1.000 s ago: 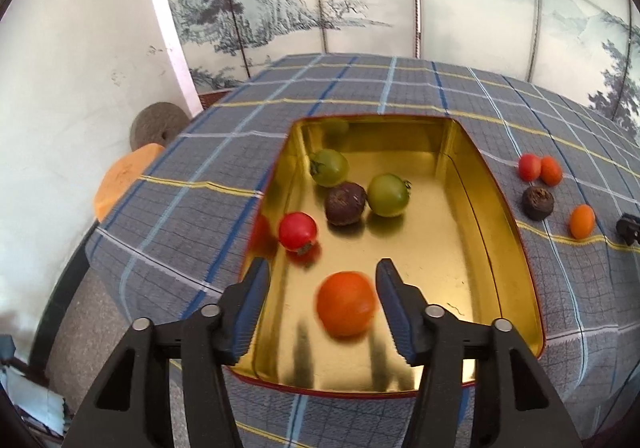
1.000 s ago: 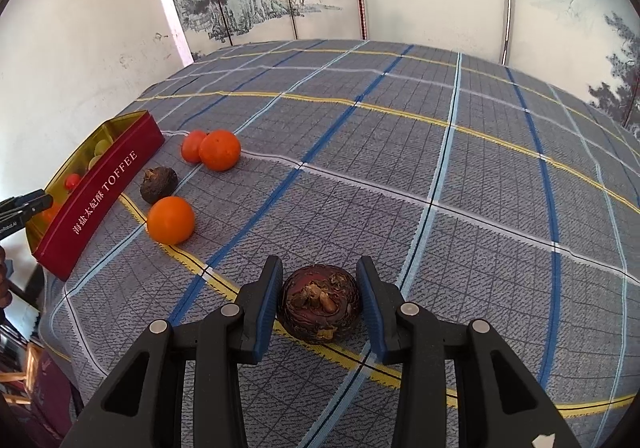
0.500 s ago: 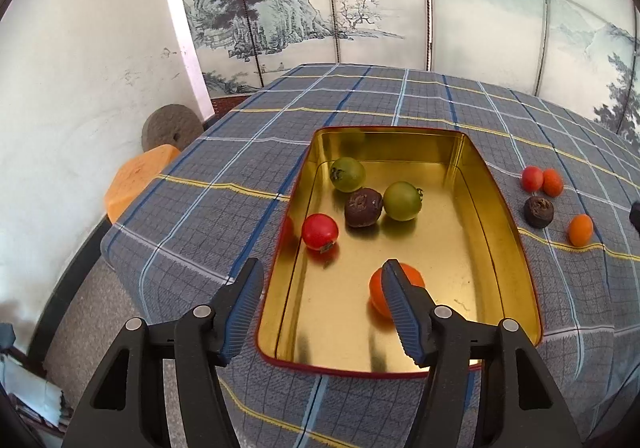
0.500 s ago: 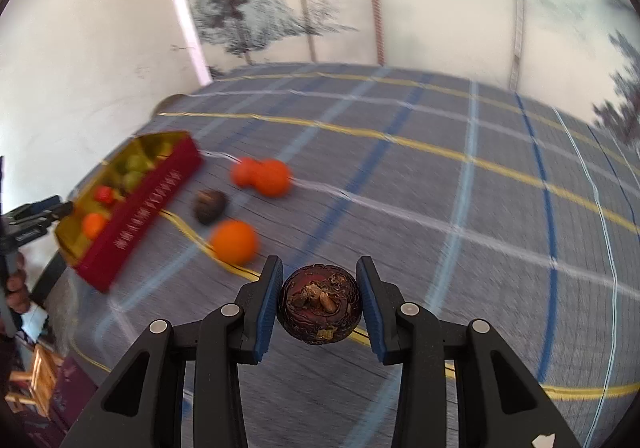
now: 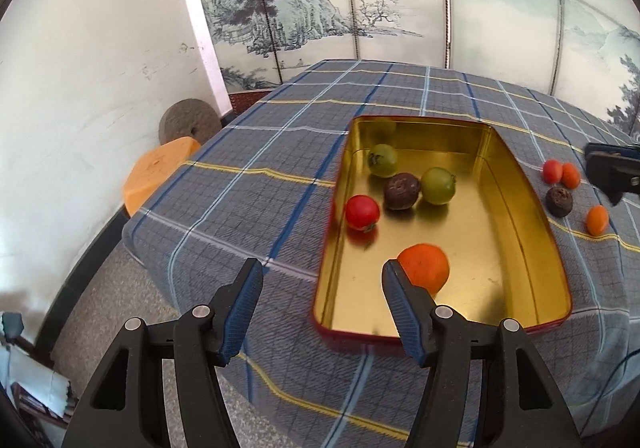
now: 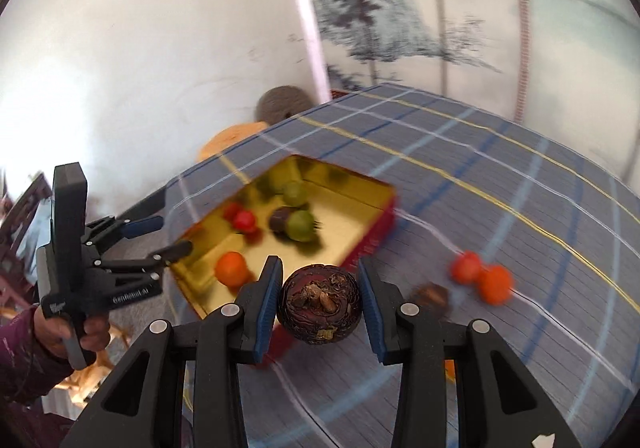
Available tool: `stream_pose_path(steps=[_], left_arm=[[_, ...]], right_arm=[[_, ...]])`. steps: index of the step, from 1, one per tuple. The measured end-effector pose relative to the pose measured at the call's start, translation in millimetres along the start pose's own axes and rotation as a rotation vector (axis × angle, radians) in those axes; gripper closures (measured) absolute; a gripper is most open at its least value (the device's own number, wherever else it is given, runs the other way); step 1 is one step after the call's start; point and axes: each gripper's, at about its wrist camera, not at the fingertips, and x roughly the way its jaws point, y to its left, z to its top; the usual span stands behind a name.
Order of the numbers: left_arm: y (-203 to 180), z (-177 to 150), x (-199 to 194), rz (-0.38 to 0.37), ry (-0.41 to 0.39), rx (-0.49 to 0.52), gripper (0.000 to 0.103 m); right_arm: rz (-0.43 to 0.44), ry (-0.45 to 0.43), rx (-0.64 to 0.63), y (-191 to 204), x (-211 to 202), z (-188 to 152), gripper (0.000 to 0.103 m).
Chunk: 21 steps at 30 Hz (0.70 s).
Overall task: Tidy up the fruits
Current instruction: 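Carry the brown passion fruit in the right gripper into the tray and release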
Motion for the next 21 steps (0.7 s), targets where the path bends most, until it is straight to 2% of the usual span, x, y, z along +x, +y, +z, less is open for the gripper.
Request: stream_pose_path(steps=[7, 18, 20, 21], left_arm=[[11.3, -5.3, -2.0, -0.009, 0.010, -0.022, 0.040], [8.6, -7.1, -6.4, -0.018, 0.001, -0.019, 0.036], [7.6, -7.7, -6.7, -0.017, 0.001, -0.016, 0.036], [8.5, -7.7, -6.8, -0.017, 0.001, -0.018, 0.036]], right_arm=[[0.045, 0.049, -0.028, 22.8, 45.1, 10.6, 0.067], [0.032, 0.124, -0.055, 34.0, 93.4, 18.4, 0.067], [0.039, 0.108, -0.043, 34.7, 94.2, 22.0, 0.065], [0.038, 0.099, -0.038, 34.7, 93.4, 24.1, 0.059]])
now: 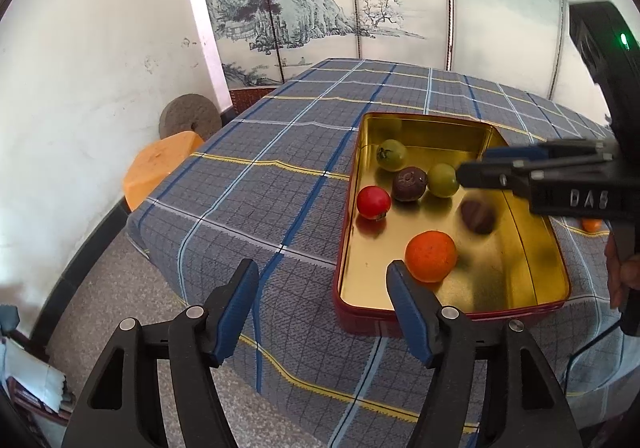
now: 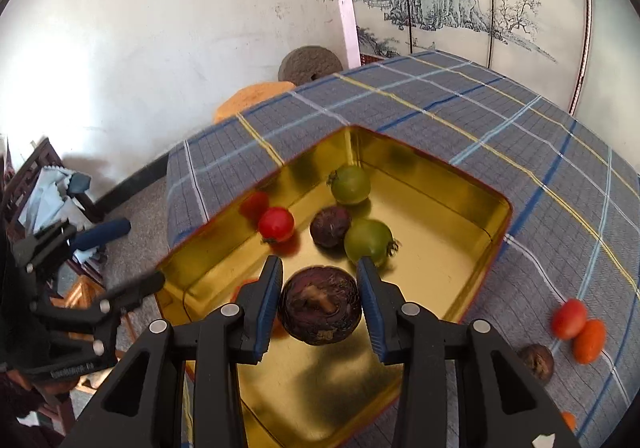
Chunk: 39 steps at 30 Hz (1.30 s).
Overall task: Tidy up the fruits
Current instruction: 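Carry the brown passion fruit in the right gripper into the tray and release, then grasp the second brown passion fruit with the left gripper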
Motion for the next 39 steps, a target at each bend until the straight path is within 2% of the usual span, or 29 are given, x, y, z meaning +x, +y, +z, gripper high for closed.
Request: stream_pose_path(steps=[1, 4, 8, 11, 18, 22, 23, 24, 27, 32, 35, 36, 37, 39], left_arm=[[-0.6, -0.2, -0.1, 0.001, 0.001, 0.002, 0.035], [-1.2, -0.3, -1.5, 0.001, 0.001, 0.005, 0.035], [-2.3, -0.1, -1.6, 0.002, 0.002, 0.007, 0.034], [-4.9, 0.6, -4.0, -0.001, -0.001, 0.017, 0.034], [-22.2, 2.9, -10.4, -0.007, -0.006, 0.079, 0.033], [-39.0, 5.8, -15.2, -0.026, -0.007, 0.125, 0.032], [-44.1, 6.2, -16.9, -0.034, -0.006, 0.136, 0.032], [-49.0, 7.5, -18.3, -0.048, -0.006, 0.150, 0.032], [-66.2, 12.7, -26.7, -0.151, -0.013, 0.198, 0.032], [-114.2, 30.6, -39.6, -0.316, -0.037, 0.368, 0.033], [-148.1, 46.8, -38.3, -0.427, -0.021, 0.460, 0.034], [-160.3, 53.7, -33.8, -0.457, 0.000, 0.484, 0.037], [-171.5, 59.0, -29.1, -0.468, 0.016, 0.497, 0.043], [-197.7, 75.7, -9.8, -0.483, 0.060, 0.529, 0.046]], right_arm=[[-0.005, -0.014, 0.006, 0.0, -2.0, 2.3, 0.050], [0.017, -0.090, 0.034, -2.5, -18.0, 7.9, 0.034], [-0.003, -0.184, 0.025, -2.8, -48.5, 6.8, 0.026], [-0.039, -0.224, 0.017, -6.9, -69.6, -4.3, 0.019], [-0.203, -0.220, 0.022, -43.5, -111.9, -59.3, 0.013], [-0.309, -0.180, 0.133, -93.3, -136.1, -101.0, 0.001], [-0.329, -0.167, 0.180, -110.4, -142.8, -113.3, 0.001], [-0.338, -0.157, 0.216, -123.0, -148.7, -122.9, 0.001], [-0.389, -0.104, 0.325, -161.9, -161.7, -155.6, 0.001], [-0.469, -0.054, 0.419, -202.8, -174.7, -195.3, 0.000], [-0.463, -0.052, 0.466, -213.1, -174.1, -209.0, 0.000], [-0.461, -0.051, 0.475, -215.3, -175.1, -211.5, 0.000], [-0.457, -0.058, 0.464, -214.4, -176.0, -210.5, 0.000], [-0.425, -0.071, 0.442, -212.5, -176.2, -210.4, 0.000]])
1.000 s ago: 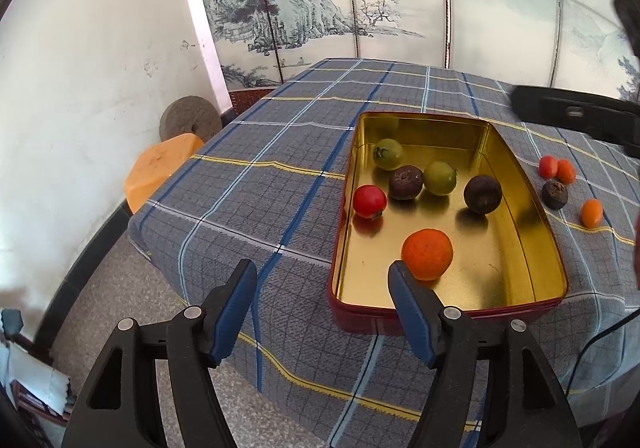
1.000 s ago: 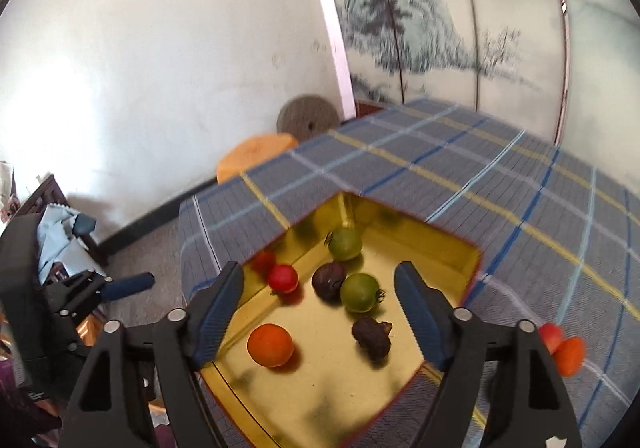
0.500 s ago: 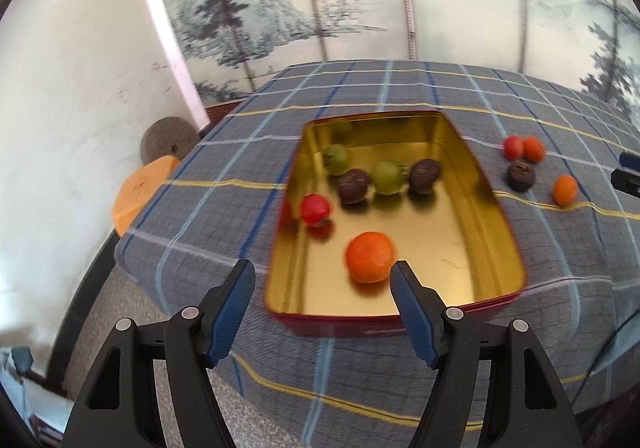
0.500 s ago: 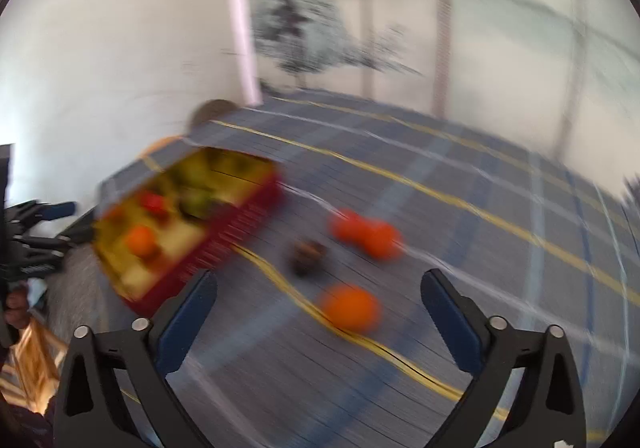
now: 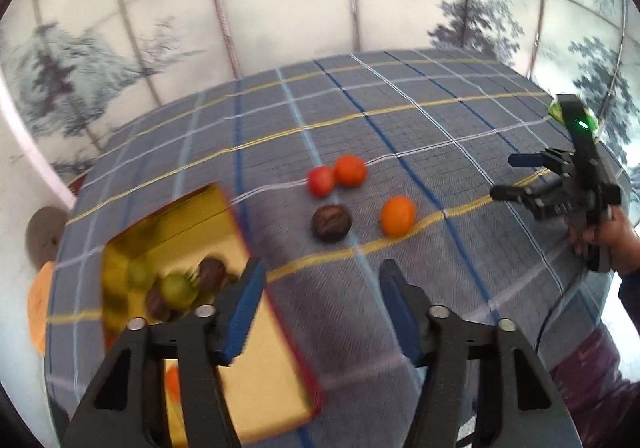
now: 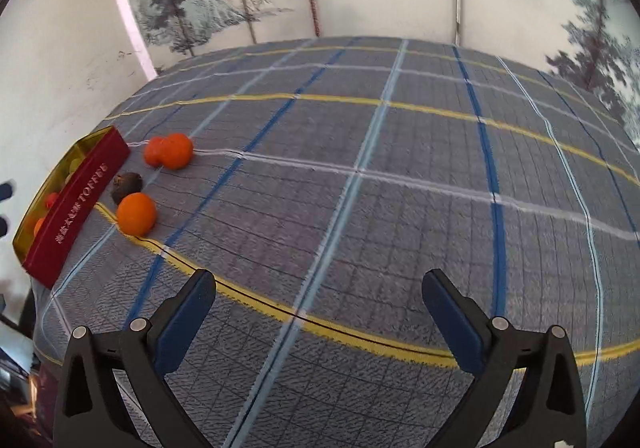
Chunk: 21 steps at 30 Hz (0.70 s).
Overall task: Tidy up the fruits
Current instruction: 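Grasp the second brown passion fruit with the left gripper, then carry the passion fruit into the tray with the left gripper while the right gripper grasps an orange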
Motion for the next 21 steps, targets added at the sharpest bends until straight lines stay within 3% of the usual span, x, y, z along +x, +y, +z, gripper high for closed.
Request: stream_pose_path(steps=[6, 14, 15, 21], left_arm=[[-0.2, 39.4, 66.4, -0.034, 0.111, -0.012, 0.047], [7.4, 45.9, 131.8, -0.033, 0.255, -0.091, 0.050], [7.6, 44.5, 135.7, -0.046, 0.276, -0.101, 0.063], [5.0, 40.8, 133.3, -0.027, 0.281, -0.145, 0.064]], right_arm=[[0.099, -0.024, 0.035, -7.1, -6.1, -1.3, 0.000], [0.158, -0.057, 0.057, -8.7, -12.1, -0.8, 0.000], [0.160, -0.058, 0.058, -9.1, -12.5, -0.7, 0.000], [0.177, -0.058, 0.076, -13.2, -12.6, -0.5, 0.000]])
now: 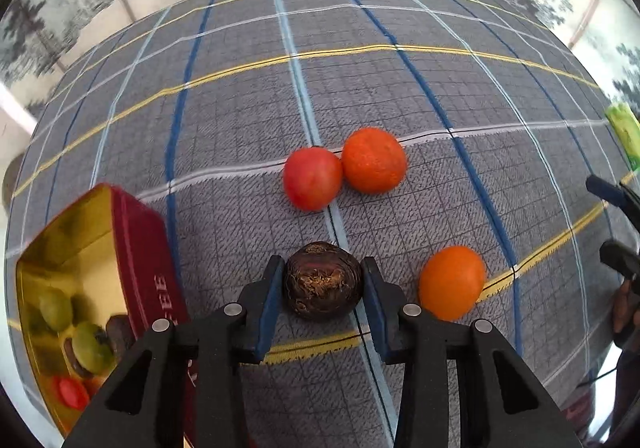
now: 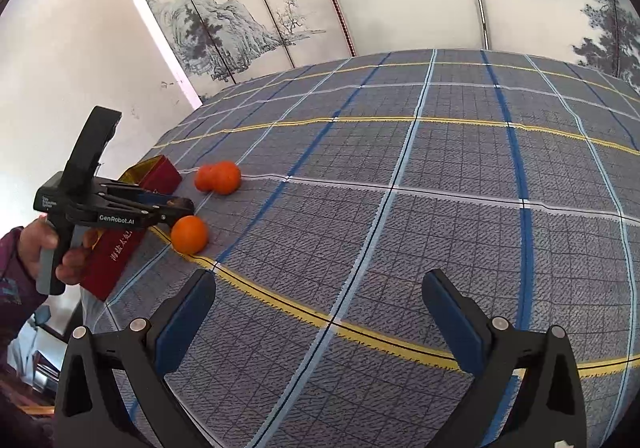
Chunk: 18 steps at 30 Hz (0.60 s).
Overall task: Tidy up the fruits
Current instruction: 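Carry the passion fruit into the tray with the left gripper while the right gripper grasps an orange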
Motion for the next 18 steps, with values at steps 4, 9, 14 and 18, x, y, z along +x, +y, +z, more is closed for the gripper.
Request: stream_pose_path(steps=[4, 9, 14, 18], left_arm=[[6.4, -17.1, -28.8, 0.003, -0.081, -0.109, 0.064], [9.9, -50.3, -74.5, -0.021, -0.164, -0.190, 0.064], [14.6, -76.8, -105.4, 0.013, -0.219, -0.215, 0.064], [20.5, -97.2, -118.2, 0.016, -0.230, -0.235, 0.064]], right_arm=[[0.004, -0.001, -0.004, -0.2, -0.3, 0.6, 0.000], [0.025, -0.002, -0.060, 12.2, -0.4, -0.2, 0.000], [0.120, 0.021, -0.184, 62.5, 11.7, 4.7, 0.001], [0.153, 0.060, -0.260, 96.6, 40.1, 14.1, 0.007]])
